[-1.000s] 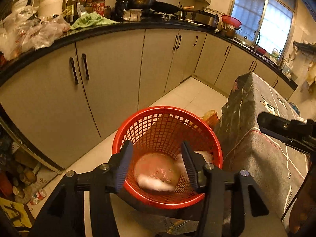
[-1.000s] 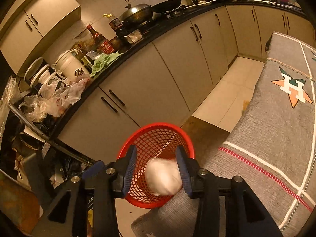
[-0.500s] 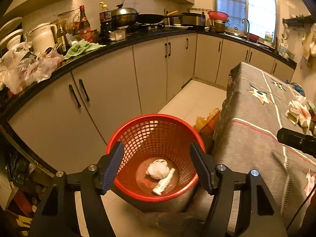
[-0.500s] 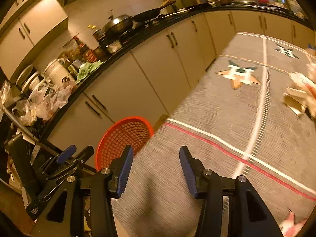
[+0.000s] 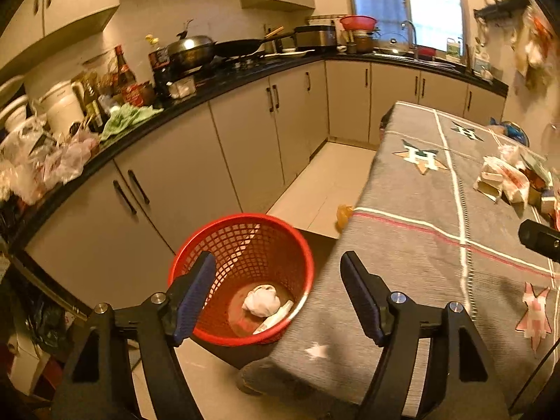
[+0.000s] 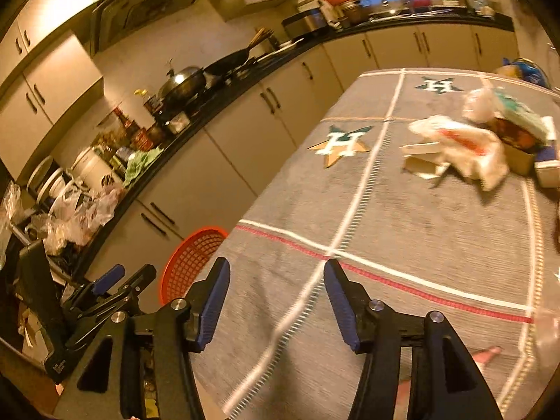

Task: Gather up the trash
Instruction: 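Return both open tools to the table, then grasp the white paper bag with left tool while right tool grasps the clear cup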

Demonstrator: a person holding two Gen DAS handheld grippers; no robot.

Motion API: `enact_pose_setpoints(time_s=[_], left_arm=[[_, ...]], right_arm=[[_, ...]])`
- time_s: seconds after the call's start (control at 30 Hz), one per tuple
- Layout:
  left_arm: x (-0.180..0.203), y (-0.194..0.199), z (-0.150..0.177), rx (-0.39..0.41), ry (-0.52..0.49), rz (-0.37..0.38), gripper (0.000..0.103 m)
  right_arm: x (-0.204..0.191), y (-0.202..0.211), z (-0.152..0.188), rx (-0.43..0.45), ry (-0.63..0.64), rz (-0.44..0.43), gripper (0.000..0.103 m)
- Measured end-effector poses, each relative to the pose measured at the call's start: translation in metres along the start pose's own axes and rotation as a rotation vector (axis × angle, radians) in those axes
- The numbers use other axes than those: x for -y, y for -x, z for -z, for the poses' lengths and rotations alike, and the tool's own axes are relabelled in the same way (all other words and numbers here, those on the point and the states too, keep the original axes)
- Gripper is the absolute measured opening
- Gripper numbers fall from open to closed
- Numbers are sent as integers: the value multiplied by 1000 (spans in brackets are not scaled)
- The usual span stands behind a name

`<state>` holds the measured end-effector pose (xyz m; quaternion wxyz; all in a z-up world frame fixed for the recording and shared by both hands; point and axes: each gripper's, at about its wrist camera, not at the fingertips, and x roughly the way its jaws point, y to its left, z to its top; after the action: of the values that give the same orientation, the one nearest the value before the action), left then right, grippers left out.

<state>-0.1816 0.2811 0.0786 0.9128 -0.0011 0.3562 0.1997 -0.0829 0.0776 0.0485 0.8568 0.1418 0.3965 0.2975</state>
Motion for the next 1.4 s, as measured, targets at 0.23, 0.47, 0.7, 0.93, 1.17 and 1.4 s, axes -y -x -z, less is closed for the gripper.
enact_pose_setpoints(time_s=[0.23,0.47,0.7,0.93,1.17,1.4], left_arm=[[34,15,-9,21,-76,47,75],[81,14,-23,3,-109,220,76],[141,5,-34,-28,-159,357,76],[192,3,-40,-35,-227,453,77],[223,-26,-49,-40,-328,433,77],[234,-71,-85,-131,-264,480,77]], right_arm=[[54,51,7,48,-64,53,64],[134,123,19,138,-178,210,72],[181,161,26,196,-252,305,76],[187,179,34,225,-205,368,82],[193,180,44,204,-175,422,87],[200,158,34,173,-195,383,87]])
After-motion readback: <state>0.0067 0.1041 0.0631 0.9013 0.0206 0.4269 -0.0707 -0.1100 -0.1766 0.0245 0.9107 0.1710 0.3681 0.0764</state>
